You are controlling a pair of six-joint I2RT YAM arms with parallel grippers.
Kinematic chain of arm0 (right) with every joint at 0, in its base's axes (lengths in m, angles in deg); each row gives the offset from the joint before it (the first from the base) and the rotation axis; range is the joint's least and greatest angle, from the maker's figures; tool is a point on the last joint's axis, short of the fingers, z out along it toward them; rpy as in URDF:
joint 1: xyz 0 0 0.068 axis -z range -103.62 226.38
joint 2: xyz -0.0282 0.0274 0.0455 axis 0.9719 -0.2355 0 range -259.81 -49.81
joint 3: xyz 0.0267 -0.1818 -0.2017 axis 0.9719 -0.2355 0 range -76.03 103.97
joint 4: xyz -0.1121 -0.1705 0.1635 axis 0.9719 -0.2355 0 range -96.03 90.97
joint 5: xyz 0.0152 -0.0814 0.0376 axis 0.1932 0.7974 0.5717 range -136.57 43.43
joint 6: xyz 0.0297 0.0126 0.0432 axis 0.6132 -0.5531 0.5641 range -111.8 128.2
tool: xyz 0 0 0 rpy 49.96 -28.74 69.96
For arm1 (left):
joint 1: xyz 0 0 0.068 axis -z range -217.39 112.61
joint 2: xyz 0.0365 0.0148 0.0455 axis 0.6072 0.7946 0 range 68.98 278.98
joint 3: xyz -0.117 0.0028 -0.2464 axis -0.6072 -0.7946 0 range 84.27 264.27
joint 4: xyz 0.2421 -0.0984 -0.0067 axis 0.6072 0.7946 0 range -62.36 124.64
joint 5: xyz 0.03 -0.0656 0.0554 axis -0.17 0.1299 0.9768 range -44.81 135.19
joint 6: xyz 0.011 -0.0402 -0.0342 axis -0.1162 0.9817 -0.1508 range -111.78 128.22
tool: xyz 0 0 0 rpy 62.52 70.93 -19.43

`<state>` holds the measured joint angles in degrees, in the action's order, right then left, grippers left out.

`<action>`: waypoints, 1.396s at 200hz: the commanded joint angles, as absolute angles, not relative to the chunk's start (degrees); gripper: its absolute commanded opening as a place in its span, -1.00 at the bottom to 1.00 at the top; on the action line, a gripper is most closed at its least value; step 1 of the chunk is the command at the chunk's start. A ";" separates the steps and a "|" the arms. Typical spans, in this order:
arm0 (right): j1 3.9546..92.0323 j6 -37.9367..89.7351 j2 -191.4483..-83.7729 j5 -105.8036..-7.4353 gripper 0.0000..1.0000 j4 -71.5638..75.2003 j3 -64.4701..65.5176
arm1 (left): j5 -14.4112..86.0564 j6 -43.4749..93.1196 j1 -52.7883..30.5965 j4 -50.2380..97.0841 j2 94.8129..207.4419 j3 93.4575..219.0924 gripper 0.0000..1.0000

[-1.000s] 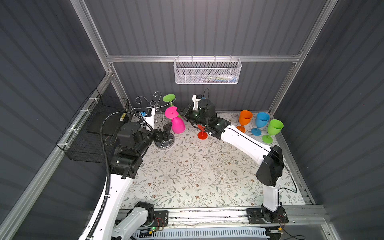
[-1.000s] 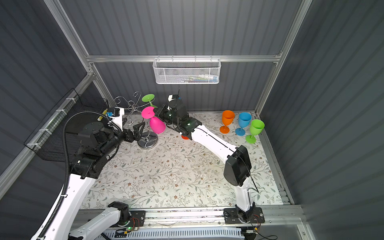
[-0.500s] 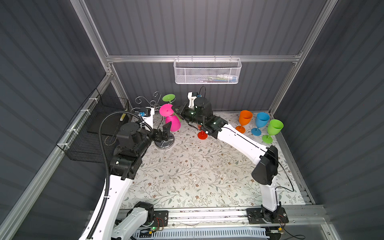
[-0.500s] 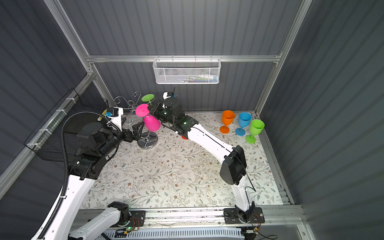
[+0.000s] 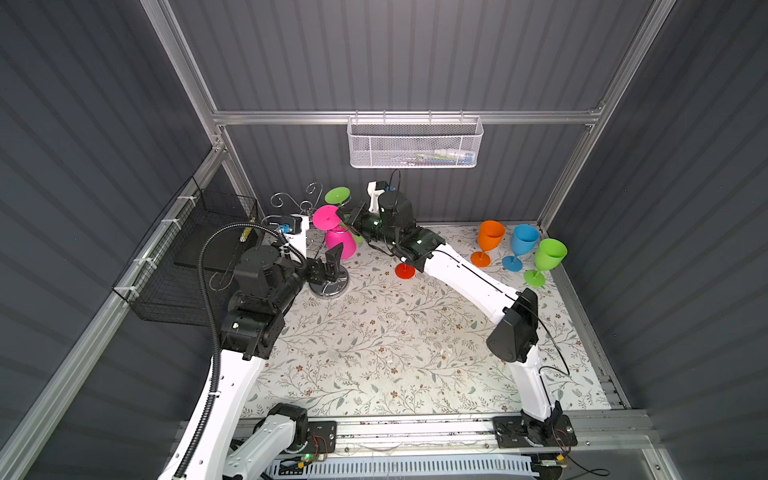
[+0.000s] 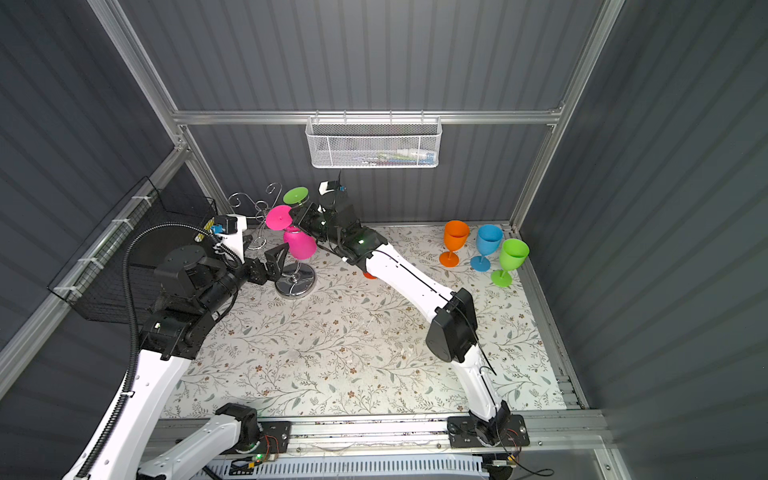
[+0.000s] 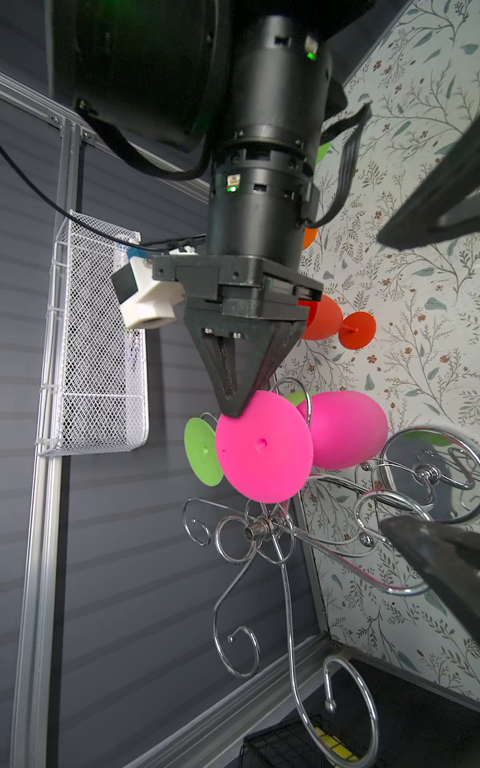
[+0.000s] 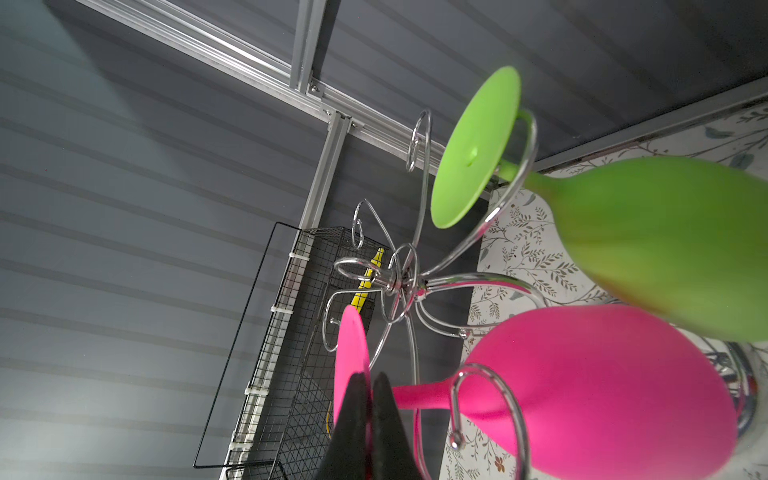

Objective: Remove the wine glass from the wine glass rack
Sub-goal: 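Lift the pink glass off the rack hook with the right gripper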

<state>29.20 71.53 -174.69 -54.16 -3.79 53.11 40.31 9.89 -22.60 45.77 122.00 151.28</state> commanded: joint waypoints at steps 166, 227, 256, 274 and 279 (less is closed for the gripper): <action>35.35 73.41 -168.92 -52.85 -1.00 4.04 45.42 | 43.06 9.67 -22.97 45.35 121.80 150.36 0.99; 37.34 73.30 -160.00 -53.03 -1.00 9.06 33.21 | 42.95 10.68 -22.99 45.15 122.99 150.02 0.99; 38.19 72.18 -154.23 -52.68 -1.00 11.07 26.04 | 41.50 12.07 -22.98 44.88 123.79 149.77 0.99; 38.42 70.27 -150.19 -52.08 -1.00 11.24 21.48 | 39.82 13.74 -22.97 44.50 124.43 149.96 0.99; 38.56 69.66 -149.01 -51.87 -1.00 11.32 20.11 | 39.15 14.27 -22.97 44.36 124.61 150.04 1.00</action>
<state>38.23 72.56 -153.79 -52.63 8.30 24.44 41.99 11.53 -22.60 45.58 123.97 150.32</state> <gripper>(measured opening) 0.044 0.997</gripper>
